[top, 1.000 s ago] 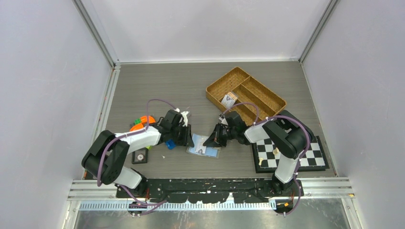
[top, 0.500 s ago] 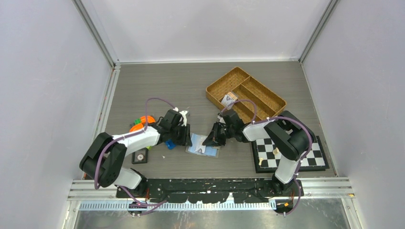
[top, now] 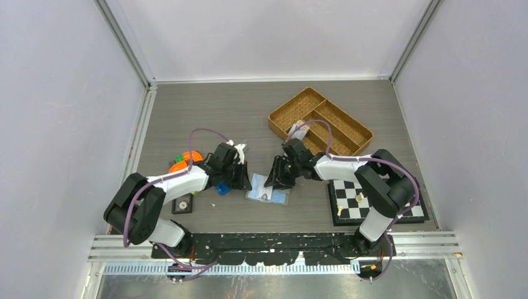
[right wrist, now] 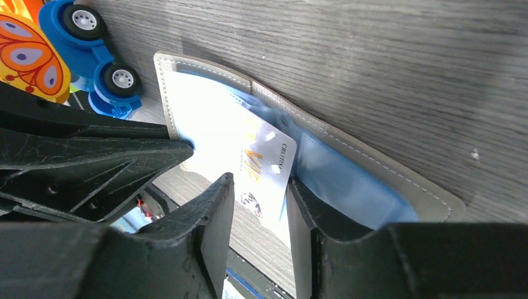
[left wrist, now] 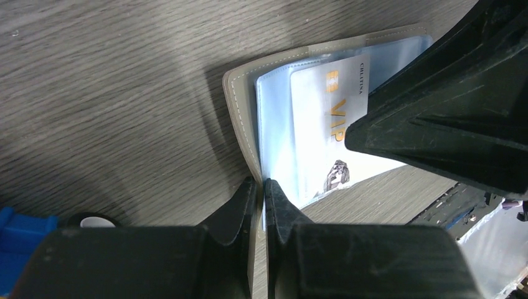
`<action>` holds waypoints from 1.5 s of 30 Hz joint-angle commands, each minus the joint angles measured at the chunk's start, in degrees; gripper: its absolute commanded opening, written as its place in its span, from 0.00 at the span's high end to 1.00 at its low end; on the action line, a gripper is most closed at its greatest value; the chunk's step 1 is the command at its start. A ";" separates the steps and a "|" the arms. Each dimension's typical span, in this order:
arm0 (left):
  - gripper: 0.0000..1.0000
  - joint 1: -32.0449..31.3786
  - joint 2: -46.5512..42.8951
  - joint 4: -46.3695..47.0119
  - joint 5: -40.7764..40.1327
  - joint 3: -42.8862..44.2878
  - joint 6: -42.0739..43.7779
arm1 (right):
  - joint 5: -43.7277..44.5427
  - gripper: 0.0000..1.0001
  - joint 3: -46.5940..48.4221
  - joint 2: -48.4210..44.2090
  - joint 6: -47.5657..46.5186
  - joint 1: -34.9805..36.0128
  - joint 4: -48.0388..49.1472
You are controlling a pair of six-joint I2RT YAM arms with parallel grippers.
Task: Put the credit cards into the card holder
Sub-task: Insert the credit card into the card holder.
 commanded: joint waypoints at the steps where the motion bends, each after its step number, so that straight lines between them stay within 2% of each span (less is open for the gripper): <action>1: 0.93 0.05 0.49 2.82 2.14 -1.20 -0.69 | 9.28 0.56 2.34 -0.73 -4.15 1.38 -11.43; 9: 1.00 0.08 2.03 7.95 5.73 -2.81 -3.69 | 11.81 0.55 4.44 0.50 -0.73 4.10 -11.52; 23: 0.99 0.04 1.91 10.44 7.68 -3.87 -4.96 | 15.45 0.54 7.21 1.60 2.56 7.18 -7.61; 29: 0.93 0.08 0.72 9.92 7.11 -3.85 -4.01 | 15.65 0.51 6.70 0.15 2.29 7.21 -5.40; 32: 0.84 0.06 0.71 10.68 8.27 -3.87 -3.65 | 13.72 0.51 6.41 0.79 3.19 7.21 -2.66; 35: 0.80 0.07 0.72 11.01 9.09 -3.91 -3.52 | 12.20 0.51 5.53 1.56 5.11 7.23 1.33; 45: 0.73 0.08 0.65 12.18 9.99 -4.10 -3.22 | 11.83 0.53 6.28 3.28 6.24 7.22 3.24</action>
